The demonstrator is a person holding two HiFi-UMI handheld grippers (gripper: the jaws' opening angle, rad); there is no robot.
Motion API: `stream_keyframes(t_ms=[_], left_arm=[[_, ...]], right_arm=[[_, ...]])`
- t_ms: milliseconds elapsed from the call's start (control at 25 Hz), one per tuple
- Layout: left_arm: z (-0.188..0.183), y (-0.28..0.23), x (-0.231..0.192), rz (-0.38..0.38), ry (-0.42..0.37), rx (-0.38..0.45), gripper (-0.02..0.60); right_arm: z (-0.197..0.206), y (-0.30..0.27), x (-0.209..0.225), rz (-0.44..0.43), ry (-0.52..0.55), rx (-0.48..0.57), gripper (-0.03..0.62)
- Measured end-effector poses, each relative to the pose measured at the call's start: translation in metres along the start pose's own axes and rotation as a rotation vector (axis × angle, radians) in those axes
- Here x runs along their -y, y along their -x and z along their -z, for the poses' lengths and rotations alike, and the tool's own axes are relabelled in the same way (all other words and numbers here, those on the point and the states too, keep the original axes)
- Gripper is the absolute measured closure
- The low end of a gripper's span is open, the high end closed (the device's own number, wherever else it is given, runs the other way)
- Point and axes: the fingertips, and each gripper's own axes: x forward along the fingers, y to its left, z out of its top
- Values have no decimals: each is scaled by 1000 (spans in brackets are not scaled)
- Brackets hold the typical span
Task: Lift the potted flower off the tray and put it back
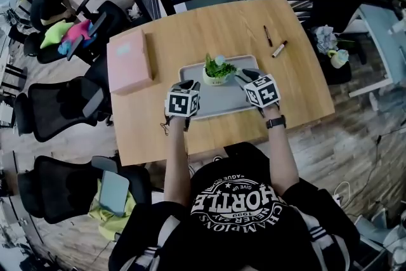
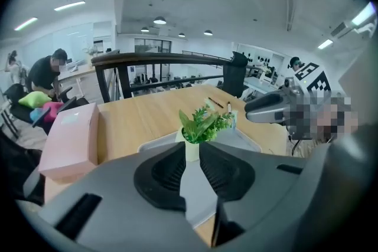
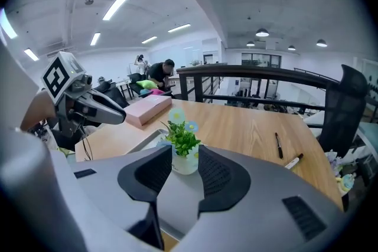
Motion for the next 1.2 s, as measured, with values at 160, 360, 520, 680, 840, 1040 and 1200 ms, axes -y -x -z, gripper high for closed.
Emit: stream_keyframes(t_ms=[160,360,520,680,840,1040,1200], left_arm=[[-11,23,3,-9,-7,45,503],[-27,49,16,-17,-38,121,520],[-23,61,23,-22,-51,144,525],[-29,77,26,-42,-42,192,535],[-42,100,29,-64,-34,268,541],[-57,134,34,-108,-67,372,545],[-63,156,35,-146,-76,449,545]], right_arm=[[-12,22,0,38,-5,50,478],[-35,54,1,89,-15,143,541],[-44,73,-7,114,-6,202,571],[-52,93,-9,164,10,236,574],[-63,119,-9,214,4,294,574],[-76,149,-20,230,9,372,574],[-81,163,-36,213,29,418,574]])
